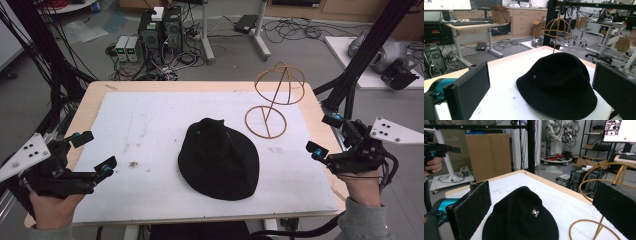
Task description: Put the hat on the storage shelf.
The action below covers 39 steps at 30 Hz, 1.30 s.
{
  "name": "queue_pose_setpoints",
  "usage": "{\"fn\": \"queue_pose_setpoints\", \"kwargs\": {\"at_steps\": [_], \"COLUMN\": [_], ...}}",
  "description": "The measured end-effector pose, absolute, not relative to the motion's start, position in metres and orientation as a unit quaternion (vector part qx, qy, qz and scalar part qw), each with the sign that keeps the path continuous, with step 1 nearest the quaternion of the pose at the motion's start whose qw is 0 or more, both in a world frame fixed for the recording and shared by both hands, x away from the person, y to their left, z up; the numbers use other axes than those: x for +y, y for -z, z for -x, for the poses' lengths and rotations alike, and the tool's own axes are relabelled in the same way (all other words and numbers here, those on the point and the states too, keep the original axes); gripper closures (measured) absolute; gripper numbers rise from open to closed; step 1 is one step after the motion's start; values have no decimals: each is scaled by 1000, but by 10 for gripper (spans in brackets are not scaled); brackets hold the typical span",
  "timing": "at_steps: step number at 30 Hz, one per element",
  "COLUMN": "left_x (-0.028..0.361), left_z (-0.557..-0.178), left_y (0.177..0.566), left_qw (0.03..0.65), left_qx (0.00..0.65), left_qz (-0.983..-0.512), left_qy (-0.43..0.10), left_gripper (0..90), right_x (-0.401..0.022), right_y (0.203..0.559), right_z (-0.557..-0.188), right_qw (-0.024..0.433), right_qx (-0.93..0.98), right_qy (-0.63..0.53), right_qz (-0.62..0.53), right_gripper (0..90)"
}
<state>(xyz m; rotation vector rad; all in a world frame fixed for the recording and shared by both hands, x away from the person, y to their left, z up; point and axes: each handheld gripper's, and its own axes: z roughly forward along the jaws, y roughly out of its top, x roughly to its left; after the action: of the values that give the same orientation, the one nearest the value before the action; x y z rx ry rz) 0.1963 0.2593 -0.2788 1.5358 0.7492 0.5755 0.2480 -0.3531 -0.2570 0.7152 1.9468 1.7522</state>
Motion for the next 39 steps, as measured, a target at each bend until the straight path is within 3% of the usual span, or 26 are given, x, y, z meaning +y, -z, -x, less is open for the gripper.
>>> {"fn": "queue_pose_setpoints", "kwargs": {"at_steps": [17, 39], "left_x": [256, 252], "left_z": [-197, -189], "left_y": [279, 281], "left_qw": [618, 609], "left_qx": [326, 326], "left_qz": [-671, -677], "left_qy": [-249, -252], "left_gripper": [17, 17], "right_x": [-344, -275], "right_y": [259, 272], "right_z": [-250, -272], "right_qw": [208, 178], "right_qx": [710, 749], "right_qy": [-624, -604], "right_qz": [-251, -205], "right_gripper": [9, 9]}}
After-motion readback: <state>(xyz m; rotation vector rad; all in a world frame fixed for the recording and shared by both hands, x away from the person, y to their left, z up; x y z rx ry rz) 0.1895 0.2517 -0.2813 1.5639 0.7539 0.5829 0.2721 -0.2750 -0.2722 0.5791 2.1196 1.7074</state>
